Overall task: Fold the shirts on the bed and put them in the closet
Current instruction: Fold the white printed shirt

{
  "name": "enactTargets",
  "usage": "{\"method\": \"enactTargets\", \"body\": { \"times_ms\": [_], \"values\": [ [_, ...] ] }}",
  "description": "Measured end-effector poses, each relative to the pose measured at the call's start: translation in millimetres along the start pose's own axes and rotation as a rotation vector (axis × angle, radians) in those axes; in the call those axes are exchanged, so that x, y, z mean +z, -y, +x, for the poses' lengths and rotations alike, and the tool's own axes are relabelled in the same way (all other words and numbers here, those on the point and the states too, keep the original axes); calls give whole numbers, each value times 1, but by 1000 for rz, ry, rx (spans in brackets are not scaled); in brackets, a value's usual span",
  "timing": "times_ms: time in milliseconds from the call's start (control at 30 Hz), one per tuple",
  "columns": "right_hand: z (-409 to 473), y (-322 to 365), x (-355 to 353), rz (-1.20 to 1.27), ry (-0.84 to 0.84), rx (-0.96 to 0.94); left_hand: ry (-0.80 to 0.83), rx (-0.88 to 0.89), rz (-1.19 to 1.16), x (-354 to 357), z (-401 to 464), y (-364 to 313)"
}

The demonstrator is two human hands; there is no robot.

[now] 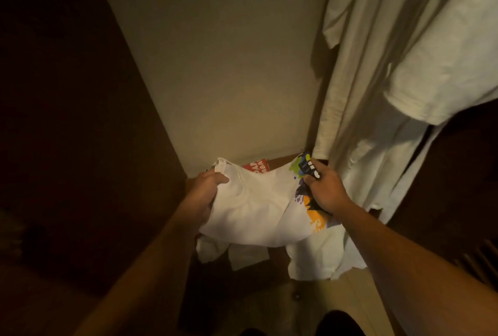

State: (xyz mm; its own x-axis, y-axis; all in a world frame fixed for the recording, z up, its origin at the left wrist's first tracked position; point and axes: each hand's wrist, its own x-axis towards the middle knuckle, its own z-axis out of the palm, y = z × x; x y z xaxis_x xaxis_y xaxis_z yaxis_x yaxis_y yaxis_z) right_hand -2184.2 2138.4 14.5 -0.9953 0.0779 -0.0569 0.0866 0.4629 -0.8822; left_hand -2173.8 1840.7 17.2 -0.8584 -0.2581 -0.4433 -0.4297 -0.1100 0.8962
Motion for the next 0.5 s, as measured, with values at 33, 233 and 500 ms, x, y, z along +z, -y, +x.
{"method": "enactTargets", "body": {
  "times_ms": [33, 233, 500],
  "values": [
    [13, -12, 9, 15, 18, -14, 0, 0, -29, 0, 17, 11],
    [71, -108, 69, 29, 20, -64, -55, 11, -139, 25, 54, 76],
    [123, -225, 135, 69, 11, -146, -113, 85, -299, 50, 127, 186]
  ]
}}
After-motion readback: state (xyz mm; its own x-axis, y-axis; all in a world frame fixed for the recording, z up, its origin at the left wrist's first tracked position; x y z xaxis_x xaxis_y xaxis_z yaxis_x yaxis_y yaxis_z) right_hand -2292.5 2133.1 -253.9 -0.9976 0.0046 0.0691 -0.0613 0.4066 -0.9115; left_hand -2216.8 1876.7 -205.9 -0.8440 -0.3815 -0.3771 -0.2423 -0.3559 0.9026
